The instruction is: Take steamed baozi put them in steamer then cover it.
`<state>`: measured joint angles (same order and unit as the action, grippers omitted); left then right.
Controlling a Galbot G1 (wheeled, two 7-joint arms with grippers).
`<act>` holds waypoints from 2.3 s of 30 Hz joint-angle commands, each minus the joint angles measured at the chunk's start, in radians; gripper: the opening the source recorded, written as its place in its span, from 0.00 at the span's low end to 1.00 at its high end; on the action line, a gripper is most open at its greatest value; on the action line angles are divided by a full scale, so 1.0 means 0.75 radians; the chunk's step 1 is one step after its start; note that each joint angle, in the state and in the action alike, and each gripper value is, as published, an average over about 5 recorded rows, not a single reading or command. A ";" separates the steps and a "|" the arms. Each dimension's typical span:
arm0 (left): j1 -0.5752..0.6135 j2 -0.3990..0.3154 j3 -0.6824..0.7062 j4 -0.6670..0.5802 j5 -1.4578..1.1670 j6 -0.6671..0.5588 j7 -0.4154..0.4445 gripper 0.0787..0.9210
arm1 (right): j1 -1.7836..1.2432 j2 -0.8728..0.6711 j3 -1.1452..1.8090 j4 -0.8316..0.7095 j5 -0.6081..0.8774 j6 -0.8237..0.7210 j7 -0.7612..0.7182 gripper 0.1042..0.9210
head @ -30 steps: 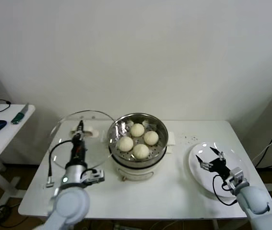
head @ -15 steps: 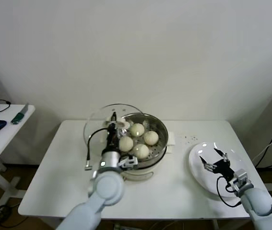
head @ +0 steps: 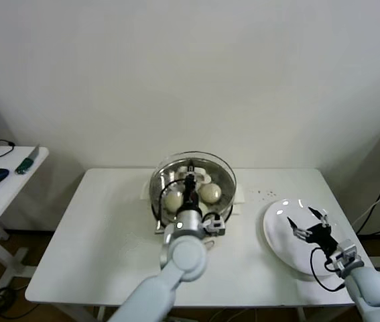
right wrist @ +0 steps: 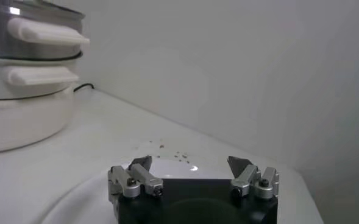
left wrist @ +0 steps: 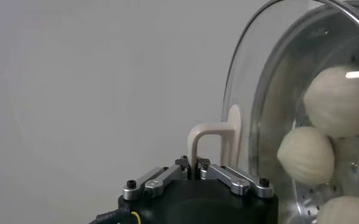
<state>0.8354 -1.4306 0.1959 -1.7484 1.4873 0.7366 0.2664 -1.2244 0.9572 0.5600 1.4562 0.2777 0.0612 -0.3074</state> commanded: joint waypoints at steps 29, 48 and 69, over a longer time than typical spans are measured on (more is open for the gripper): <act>-0.038 -0.020 -0.012 0.154 -0.015 0.065 -0.016 0.08 | -0.007 0.005 0.035 -0.010 0.030 0.061 -0.014 0.88; -0.014 -0.033 -0.009 0.166 -0.077 0.065 -0.069 0.08 | -0.006 0.012 0.038 -0.015 0.008 0.066 -0.023 0.88; 0.096 0.169 -0.010 -0.182 -0.217 0.065 -0.061 0.62 | 0.013 0.014 0.034 -0.001 0.016 -0.032 -0.012 0.88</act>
<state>0.8532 -1.3846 0.1922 -1.7293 1.3794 0.7365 0.2205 -1.2209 0.9670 0.5877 1.4506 0.2820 0.0814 -0.3264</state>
